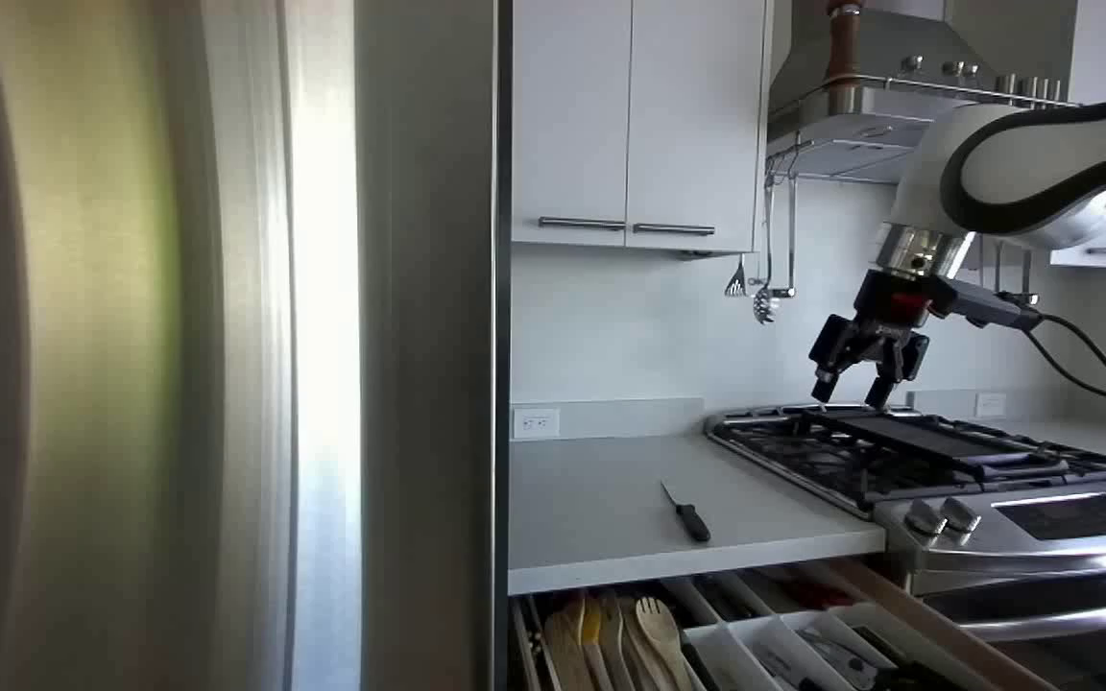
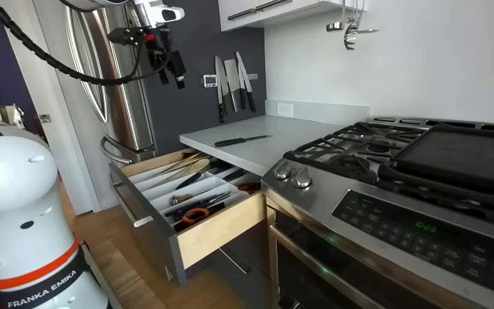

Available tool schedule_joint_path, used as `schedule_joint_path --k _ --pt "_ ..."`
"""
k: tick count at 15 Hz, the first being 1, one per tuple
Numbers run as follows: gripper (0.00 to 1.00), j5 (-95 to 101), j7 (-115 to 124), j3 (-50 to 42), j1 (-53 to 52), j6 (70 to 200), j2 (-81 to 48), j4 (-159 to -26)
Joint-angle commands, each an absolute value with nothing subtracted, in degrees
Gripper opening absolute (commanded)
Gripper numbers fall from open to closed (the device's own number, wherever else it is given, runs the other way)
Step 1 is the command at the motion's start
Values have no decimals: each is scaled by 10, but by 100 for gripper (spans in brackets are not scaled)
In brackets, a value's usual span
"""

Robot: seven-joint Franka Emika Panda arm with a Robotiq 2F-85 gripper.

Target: Move the skewer from the drawer to the countertop

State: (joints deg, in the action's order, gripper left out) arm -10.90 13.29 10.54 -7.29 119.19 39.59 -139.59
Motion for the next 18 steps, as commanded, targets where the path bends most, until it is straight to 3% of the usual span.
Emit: schedule_joint_path --k 1,6,14,18 --pt "100 -109 133 105 -73 1191 396 -1395" --pt "100 -109 133 105 -73 1191 396 -1395" --pt "100 -105 151 115 -65 1220 293 -1480" --pt "100 -108 154 117 -70 1294 227 -1528"
